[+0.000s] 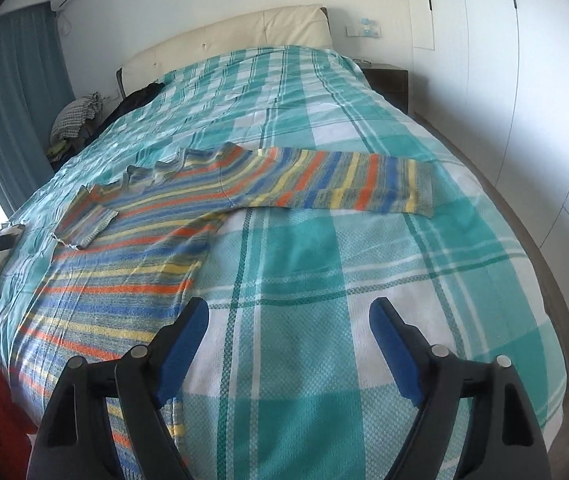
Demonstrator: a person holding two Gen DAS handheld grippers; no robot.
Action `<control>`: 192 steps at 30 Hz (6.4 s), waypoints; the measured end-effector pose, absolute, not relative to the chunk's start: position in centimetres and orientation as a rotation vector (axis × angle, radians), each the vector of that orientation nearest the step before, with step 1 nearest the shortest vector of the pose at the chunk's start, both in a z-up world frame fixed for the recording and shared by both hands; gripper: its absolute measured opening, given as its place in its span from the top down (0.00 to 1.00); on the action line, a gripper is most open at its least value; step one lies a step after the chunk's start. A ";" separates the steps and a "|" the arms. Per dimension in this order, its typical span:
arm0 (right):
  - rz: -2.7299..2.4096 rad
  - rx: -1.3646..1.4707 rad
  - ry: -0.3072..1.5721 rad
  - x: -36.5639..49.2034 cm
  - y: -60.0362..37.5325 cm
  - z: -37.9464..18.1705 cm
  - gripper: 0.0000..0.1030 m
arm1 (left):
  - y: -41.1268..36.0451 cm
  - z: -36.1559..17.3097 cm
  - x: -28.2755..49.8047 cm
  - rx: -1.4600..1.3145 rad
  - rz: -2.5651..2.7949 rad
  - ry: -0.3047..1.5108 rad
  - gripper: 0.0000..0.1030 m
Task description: Fold small clothes
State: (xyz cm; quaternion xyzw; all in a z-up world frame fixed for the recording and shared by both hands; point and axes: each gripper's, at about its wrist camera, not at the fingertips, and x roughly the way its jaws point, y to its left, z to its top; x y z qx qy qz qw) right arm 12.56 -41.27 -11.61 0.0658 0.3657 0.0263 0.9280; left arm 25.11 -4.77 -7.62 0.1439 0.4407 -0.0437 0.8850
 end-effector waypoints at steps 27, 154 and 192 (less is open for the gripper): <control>0.069 0.117 0.800 13.5 -39.8 -12.2 0.21 | 26.0 -14.6 28.8 -0.498 0.501 1.059 0.97; -0.113 0.033 0.930 15.9 -37.3 -19.9 0.00 | 13.4 -20.1 27.6 0.154 -0.196 0.899 0.00; -0.116 0.029 0.920 15.9 -37.3 -19.9 0.00 | 13.4 -20.0 27.5 0.136 -0.168 0.921 0.00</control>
